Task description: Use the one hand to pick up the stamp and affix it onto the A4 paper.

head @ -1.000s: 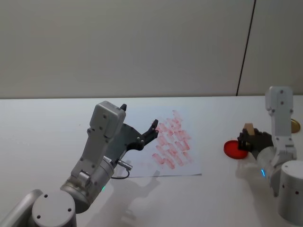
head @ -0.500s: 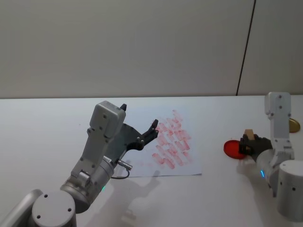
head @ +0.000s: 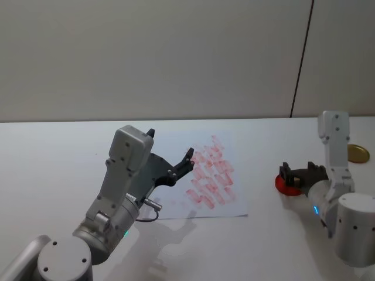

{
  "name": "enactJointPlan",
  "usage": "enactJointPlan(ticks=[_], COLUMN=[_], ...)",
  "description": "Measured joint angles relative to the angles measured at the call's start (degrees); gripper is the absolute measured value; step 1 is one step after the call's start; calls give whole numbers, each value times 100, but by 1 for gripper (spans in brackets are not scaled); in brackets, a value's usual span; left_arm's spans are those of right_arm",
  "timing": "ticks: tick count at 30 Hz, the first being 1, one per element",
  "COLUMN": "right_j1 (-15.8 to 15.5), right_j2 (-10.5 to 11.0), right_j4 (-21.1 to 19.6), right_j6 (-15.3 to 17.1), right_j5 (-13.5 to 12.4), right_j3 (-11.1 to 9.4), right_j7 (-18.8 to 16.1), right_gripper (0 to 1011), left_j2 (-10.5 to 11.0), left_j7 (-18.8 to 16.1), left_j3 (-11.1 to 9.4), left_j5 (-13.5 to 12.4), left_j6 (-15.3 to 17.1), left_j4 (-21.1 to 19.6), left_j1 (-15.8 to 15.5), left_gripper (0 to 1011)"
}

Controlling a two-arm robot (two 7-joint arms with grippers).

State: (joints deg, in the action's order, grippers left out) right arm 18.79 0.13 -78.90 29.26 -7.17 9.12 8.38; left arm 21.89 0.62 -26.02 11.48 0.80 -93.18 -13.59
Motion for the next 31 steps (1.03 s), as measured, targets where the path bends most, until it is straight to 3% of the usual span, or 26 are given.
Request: enactJointPlan(ticks=[8,15,31], right_j1=[-12,-158,-695], right_j2=[-7,18,185], right_j4=[-88,-380,-1254], right_j6=[-132,-355,-981], right_j5=[26,85,294], right_j3=[-7,-11,-30], right_j7=[-72,-90,-96], right_gripper=[846,994,1001], left_j2=[0,0,0], left_j7=[0,0,0], left_j3=[0,0,0], left_j5=[0,0,0], left_j6=[0,0,0], left_j4=[0,0,0], left_j1=[0,0,0], left_gripper=[993,993,993])
